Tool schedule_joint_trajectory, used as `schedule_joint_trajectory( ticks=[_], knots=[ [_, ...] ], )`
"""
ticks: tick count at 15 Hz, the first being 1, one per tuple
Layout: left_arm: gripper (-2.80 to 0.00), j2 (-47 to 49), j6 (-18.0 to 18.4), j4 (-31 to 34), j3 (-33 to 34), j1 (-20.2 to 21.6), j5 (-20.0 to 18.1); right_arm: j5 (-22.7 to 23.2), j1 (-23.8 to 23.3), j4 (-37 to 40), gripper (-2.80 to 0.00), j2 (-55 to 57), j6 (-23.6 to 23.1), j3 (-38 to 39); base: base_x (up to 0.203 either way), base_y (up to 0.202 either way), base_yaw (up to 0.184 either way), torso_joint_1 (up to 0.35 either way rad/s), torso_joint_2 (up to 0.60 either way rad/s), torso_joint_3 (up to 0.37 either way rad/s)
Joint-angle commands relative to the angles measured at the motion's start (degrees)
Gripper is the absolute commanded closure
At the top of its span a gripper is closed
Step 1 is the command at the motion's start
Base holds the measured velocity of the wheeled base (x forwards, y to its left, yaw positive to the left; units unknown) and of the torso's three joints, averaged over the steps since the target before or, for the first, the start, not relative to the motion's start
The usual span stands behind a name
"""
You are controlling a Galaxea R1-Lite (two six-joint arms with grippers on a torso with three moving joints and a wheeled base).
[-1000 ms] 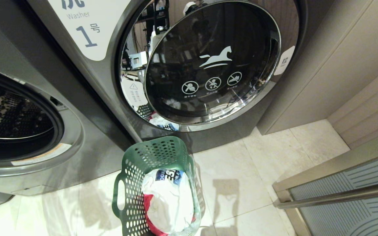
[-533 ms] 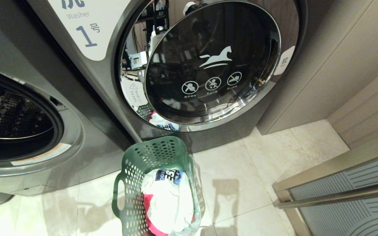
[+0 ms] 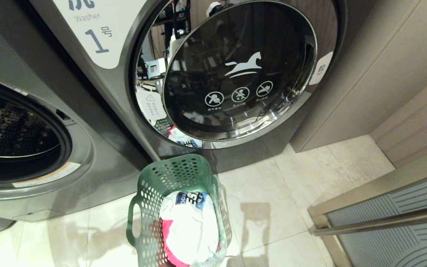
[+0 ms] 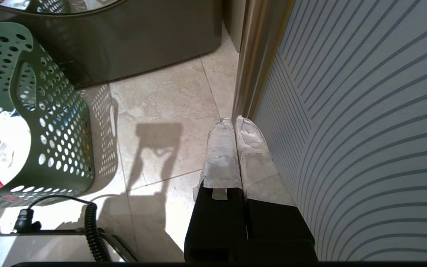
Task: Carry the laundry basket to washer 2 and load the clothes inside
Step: Open the lid of the washing machine
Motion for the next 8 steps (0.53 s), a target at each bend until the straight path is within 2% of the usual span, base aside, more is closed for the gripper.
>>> schedule_joint_trajectory(
  ticks=[1, 4, 6, 8],
  knots=[
    [0.0, 4.2, -0.7, 0.1, -2.6, -0.2, 7.9, 0.0, 0.0, 0.0, 0.0, 0.0, 0.0, 0.0, 0.0, 0.0, 0.0, 0.0, 0.0, 0.0],
    [0.0, 10.2, -2.6, -0.5, -8.8, 0.2, 19.8, 0.0, 0.1, 0.0, 0.0, 0.0, 0.0, 0.0, 0.0, 0.0, 0.0, 0.0, 0.0, 0.0],
    [0.0, 16.0, -4.5, -1.0, -14.9, 1.3, 23.8, 0.0, 0.0, 0.0, 0.0, 0.0, 0.0, 0.0, 0.0, 0.0, 0.0, 0.0, 0.0, 0.0],
    [0.0, 22.5, -5.3, -1.7, -22.1, 3.7, 25.5, 0.0, 0.0, 0.0, 0.0, 0.0, 0.0, 0.0, 0.0, 0.0, 0.0, 0.0, 0.0, 0.0]
  ],
)
